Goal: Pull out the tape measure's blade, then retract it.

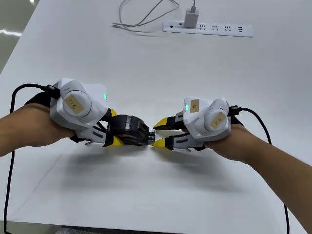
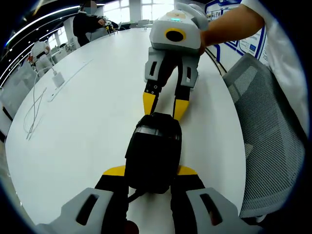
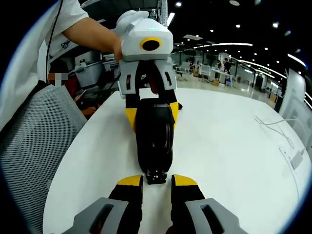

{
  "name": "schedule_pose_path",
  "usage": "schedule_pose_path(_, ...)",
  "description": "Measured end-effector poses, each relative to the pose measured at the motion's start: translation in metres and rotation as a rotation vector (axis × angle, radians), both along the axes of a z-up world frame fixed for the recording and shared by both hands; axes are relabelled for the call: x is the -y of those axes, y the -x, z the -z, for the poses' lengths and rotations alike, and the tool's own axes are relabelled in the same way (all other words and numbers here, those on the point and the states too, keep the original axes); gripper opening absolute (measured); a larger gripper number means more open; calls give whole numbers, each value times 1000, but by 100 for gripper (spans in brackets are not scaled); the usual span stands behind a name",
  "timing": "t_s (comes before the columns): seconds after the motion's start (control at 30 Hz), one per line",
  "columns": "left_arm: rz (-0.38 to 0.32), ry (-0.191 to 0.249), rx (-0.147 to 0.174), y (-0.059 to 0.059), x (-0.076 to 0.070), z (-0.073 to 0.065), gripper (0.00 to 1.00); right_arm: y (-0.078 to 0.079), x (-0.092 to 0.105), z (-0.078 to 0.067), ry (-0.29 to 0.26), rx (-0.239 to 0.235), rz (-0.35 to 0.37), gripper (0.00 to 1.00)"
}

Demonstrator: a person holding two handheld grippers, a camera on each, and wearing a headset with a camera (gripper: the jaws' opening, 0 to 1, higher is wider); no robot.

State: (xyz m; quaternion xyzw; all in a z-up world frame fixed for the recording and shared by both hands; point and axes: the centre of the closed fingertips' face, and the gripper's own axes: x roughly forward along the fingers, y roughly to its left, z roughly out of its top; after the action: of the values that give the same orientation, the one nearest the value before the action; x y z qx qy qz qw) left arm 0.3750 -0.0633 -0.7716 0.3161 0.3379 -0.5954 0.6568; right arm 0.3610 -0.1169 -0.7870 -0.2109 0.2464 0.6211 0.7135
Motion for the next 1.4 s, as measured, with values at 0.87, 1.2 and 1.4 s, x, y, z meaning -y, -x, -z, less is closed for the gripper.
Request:
schedule_pose_path(0.87, 7, -12, 2, 1, 0, 0, 28, 0, -7, 5, -35, 3, -19, 11)
schedule_pose_path(1.2, 16, -17, 19, 0, -1, 1, 28, 1, -6, 5, -31, 3, -13, 11)
schedule_pose_path(1.4, 14, -17, 18, 0, -1, 1, 28, 2, -5, 4, -39, 8, -12, 11)
